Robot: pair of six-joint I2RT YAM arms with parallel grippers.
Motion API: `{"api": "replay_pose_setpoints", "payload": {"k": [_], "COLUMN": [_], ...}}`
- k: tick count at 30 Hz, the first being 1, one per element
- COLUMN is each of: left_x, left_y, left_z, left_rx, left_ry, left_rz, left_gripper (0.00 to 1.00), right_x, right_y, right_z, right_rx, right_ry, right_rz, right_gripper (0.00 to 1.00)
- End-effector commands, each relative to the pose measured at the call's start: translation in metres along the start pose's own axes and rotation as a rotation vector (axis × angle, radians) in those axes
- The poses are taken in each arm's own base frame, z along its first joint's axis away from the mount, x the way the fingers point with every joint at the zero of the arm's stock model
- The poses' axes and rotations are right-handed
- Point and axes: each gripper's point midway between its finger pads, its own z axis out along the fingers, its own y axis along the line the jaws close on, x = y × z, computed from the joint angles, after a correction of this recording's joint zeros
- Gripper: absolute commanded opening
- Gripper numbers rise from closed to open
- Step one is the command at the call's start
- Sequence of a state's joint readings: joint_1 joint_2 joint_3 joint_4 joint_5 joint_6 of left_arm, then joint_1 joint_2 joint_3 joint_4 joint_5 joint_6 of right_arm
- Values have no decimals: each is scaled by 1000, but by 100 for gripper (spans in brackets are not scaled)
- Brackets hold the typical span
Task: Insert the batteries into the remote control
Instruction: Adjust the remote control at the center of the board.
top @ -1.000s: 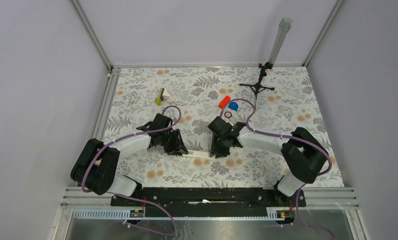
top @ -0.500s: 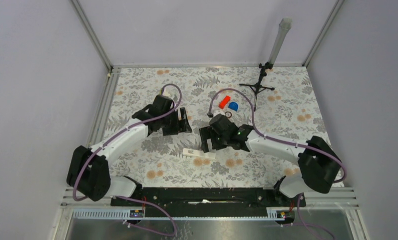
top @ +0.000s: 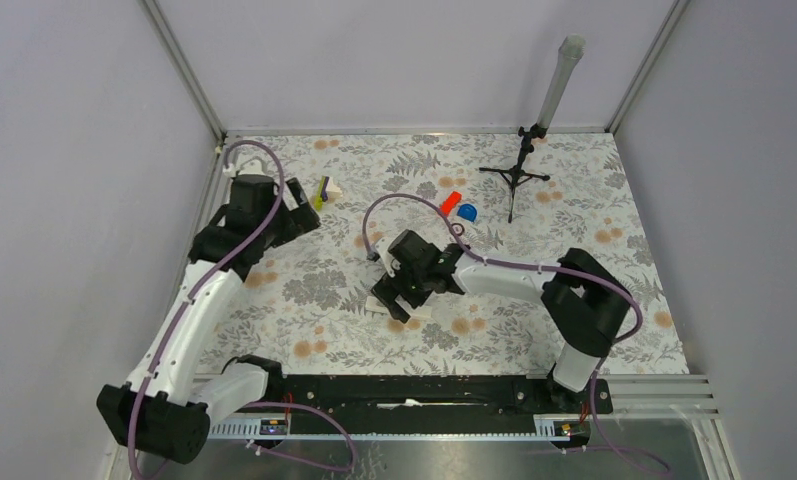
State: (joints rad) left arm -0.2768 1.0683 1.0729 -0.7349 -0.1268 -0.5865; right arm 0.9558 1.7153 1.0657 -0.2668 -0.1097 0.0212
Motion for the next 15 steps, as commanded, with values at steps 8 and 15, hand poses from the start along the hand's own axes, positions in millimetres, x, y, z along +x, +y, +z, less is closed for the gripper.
{"api": "replay_pose_setpoints", "payload": {"k": [8, 15], "left_x": [-63, -65], "left_y": [-11, -20], "left_z": [-45, -43], "left_rx": [90, 119], "left_ry": [-197, -174], "left_rz": [3, 17], "left_gripper": [99, 99], "right_x": [-7, -13], "right_y": [-21, -49], "right_z": [18, 21], "right_rx": [159, 330], "right_ry": [12, -14], "right_rz": [-143, 76], "right_gripper": [53, 39]}}
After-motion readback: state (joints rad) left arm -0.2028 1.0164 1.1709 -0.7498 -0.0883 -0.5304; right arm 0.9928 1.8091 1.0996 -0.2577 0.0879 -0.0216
